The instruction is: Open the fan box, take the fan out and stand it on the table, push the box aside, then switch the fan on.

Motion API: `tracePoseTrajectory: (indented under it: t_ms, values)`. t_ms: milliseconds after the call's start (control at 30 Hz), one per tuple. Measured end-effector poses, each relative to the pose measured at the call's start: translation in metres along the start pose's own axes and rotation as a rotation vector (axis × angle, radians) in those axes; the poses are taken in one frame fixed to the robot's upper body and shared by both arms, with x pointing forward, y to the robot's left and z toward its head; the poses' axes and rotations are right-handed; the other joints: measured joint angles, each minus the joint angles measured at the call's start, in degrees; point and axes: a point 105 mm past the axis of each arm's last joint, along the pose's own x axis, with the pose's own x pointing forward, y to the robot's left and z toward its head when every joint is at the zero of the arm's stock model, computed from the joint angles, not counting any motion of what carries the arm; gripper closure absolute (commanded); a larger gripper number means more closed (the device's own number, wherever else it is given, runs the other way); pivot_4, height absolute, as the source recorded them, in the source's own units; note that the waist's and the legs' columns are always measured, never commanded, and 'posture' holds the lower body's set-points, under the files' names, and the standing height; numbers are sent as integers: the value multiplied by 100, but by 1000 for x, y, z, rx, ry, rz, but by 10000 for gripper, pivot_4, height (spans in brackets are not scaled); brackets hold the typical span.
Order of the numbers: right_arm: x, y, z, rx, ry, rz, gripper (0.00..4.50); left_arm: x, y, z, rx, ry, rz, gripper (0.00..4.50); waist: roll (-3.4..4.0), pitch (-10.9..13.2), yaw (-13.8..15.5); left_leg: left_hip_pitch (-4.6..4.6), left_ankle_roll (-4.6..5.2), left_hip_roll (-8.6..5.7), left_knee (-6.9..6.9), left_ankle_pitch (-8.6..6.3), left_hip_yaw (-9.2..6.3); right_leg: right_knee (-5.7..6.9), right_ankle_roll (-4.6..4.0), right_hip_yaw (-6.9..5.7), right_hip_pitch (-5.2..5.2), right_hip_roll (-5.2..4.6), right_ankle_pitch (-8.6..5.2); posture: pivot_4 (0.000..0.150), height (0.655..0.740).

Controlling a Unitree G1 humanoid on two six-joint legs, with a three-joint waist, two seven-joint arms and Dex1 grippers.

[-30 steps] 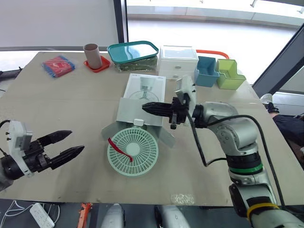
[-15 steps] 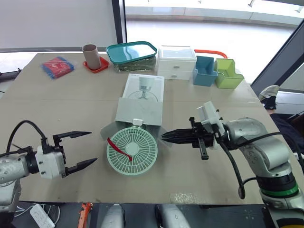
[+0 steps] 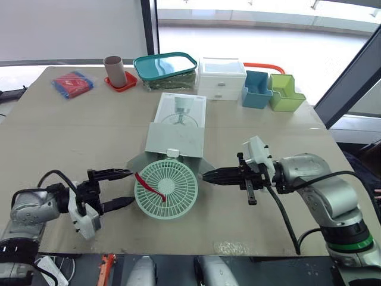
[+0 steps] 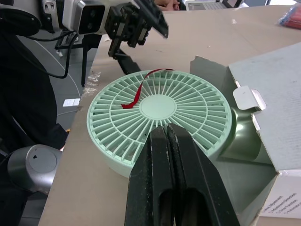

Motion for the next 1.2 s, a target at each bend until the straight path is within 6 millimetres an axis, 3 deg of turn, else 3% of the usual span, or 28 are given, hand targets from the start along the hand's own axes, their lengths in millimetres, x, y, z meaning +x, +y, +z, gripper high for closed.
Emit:
tracePoseTrajectory:
  t_ms: [333,500,633,700,767,1200]
  values:
    - [0,-3,-1,-2,5,-24,45000,24,-4,-1,39,-45,34,533,-1,0,14,4,0,-4,18,1,-9,1,7,-3,19,-1,7,1500,7400]
    - [0,-4,-1,-5,11,-39,45000,27,-5,-1,50,-52,30,533,0,0,11,7,0,-3,17,1,-9,3,6,-4,19,-1,7,1500,7400]
    - [0,-5,-2,-6,15,-49,45000,28,-9,1,54,-64,12,10820,0,0,15,8,0,-4,18,1,-9,3,6,-4,21,-1,8,1500,7400]
    - [0,-6,-2,-7,16,-51,45000,28,-11,1,57,-65,0,18789,0,-1,14,9,0,-3,17,1,-9,4,5,-4,21,-1,8,1500,7400]
    - [0,-6,-2,-8,15,-52,45000,28,-13,1,55,-65,-6,23808,0,0,14,9,0,-3,17,1,-9,4,5,-4,21,-1,8,1500,7400]
    - [0,-6,-3,-10,17,-55,45000,26,-16,8,49,-83,14,24868,-1,-3,10,13,0,-2,20,1,-10,10,5,-6,24,-3,9,1500,7400]
